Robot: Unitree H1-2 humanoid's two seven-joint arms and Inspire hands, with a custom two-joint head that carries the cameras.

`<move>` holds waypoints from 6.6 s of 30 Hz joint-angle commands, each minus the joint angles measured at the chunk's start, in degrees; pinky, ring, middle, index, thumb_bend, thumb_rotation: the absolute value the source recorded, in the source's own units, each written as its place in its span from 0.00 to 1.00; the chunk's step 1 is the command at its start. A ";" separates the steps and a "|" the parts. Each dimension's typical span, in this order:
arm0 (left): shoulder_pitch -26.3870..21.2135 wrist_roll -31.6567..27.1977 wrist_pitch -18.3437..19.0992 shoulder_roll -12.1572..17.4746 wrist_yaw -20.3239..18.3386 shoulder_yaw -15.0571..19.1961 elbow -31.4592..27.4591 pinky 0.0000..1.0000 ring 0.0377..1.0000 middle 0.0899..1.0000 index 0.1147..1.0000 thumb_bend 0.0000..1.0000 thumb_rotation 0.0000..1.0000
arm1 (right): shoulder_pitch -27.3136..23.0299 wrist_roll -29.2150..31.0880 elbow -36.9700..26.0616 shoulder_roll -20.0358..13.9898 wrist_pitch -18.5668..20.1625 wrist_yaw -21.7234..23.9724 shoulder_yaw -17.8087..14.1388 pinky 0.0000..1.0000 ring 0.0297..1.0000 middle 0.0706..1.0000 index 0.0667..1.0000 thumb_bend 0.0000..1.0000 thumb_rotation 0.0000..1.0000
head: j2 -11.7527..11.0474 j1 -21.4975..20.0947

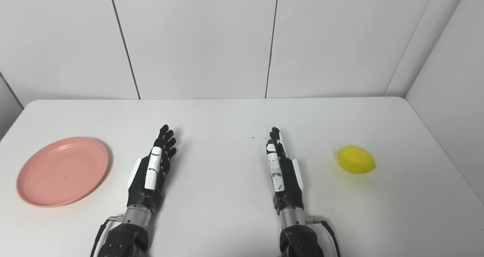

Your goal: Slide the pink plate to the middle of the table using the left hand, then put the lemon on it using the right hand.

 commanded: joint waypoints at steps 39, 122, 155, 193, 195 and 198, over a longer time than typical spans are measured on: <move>0.69 2.61 -0.75 -2.64 0.82 -2.55 2.45 1.00 1.00 1.00 1.00 0.51 1.00 | 1.45 2.72 -2.99 -2.86 -2.52 2.76 -0.98 1.00 1.00 1.00 1.00 0.72 1.00 | -5.22 17.83; -12.43 5.35 -4.61 15.80 17.10 20.80 -1.78 0.70 0.71 0.69 0.66 0.66 1.00 | 0.70 5.65 0.91 -6.03 -6.01 7.66 -2.23 1.00 1.00 1.00 1.00 0.69 1.00 | -9.04 24.52; -6.84 0.48 2.27 26.15 12.07 25.21 5.38 0.81 0.80 0.77 0.76 0.66 1.00 | 0.35 5.85 0.95 -6.92 -6.13 8.60 -2.54 1.00 1.00 1.00 1.00 0.69 1.00 | -8.58 25.46; -6.90 -4.76 0.20 25.18 3.32 19.55 12.34 0.91 0.89 0.87 0.86 0.61 1.00 | 0.42 4.59 -0.02 -5.79 -5.67 7.72 -3.02 1.00 1.00 1.00 1.00 0.68 1.00 | -8.67 26.14; -6.82 -4.71 1.26 25.21 2.94 18.97 11.57 0.91 0.90 0.88 0.87 0.60 1.00 | 0.39 4.58 0.11 -5.73 -5.97 7.68 -3.07 1.00 1.00 1.00 1.00 0.68 1.00 | -8.66 26.10; -6.67 -4.77 1.78 25.44 2.17 18.09 11.00 0.93 0.91 0.89 0.88 0.58 1.00 | 0.40 4.57 -0.01 -5.63 -5.83 7.61 -3.12 1.00 1.00 1.00 1.00 0.67 1.00 | -8.63 26.09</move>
